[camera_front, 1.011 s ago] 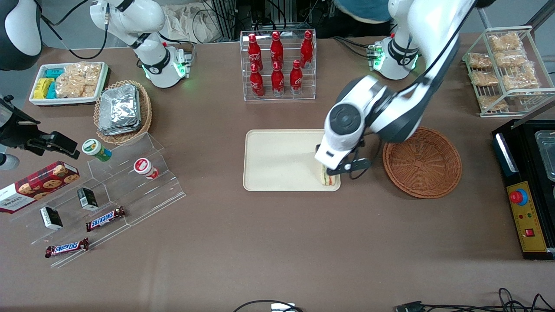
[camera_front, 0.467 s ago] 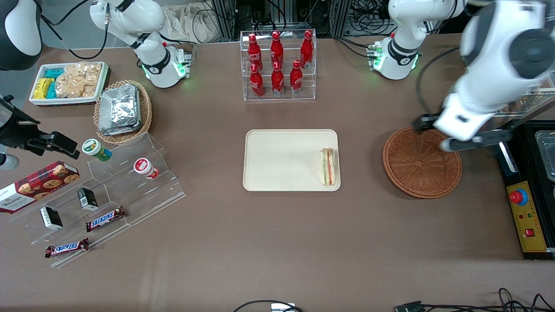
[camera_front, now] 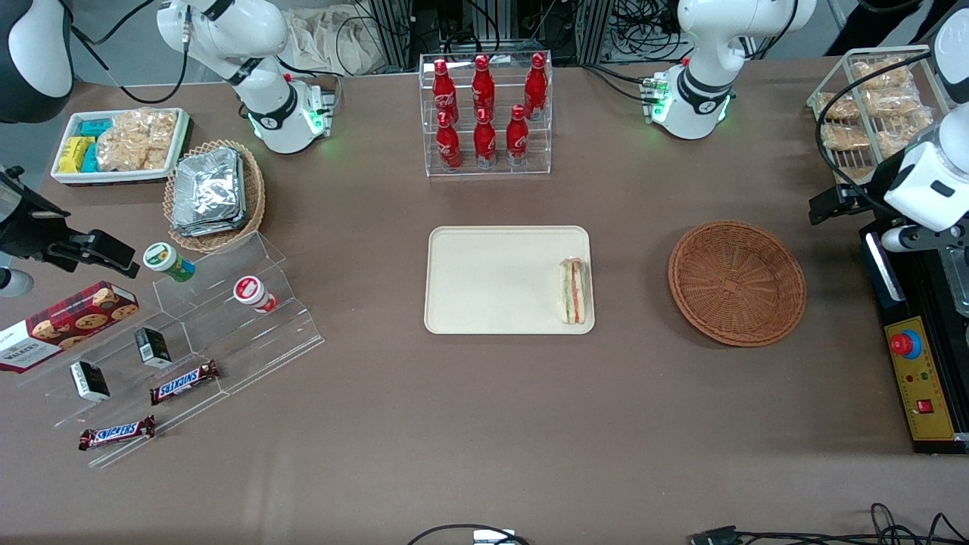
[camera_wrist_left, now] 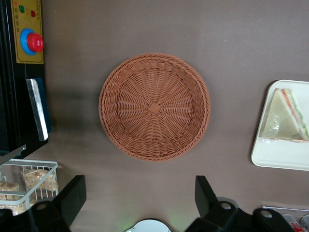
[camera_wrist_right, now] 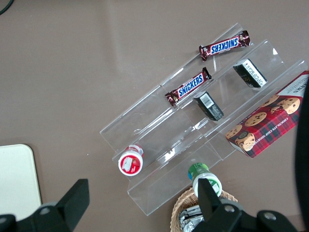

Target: Place sandwich from basket to tray

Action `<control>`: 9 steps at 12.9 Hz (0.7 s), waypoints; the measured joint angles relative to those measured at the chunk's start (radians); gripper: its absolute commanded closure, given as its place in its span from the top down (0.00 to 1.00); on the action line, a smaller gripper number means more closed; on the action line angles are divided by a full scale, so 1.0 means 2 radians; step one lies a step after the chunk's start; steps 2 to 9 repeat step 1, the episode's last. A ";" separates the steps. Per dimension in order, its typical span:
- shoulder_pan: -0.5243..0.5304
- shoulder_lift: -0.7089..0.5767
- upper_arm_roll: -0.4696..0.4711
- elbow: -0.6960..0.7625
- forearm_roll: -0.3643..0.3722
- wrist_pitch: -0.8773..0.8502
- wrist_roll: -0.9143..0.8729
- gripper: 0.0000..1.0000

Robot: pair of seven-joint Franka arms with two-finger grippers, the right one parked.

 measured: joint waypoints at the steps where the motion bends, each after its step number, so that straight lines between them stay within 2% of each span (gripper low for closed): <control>1: -0.003 0.000 0.000 0.003 0.000 0.000 0.000 1.00; 9: -0.003 0.000 0.000 0.003 0.000 0.000 0.000 1.00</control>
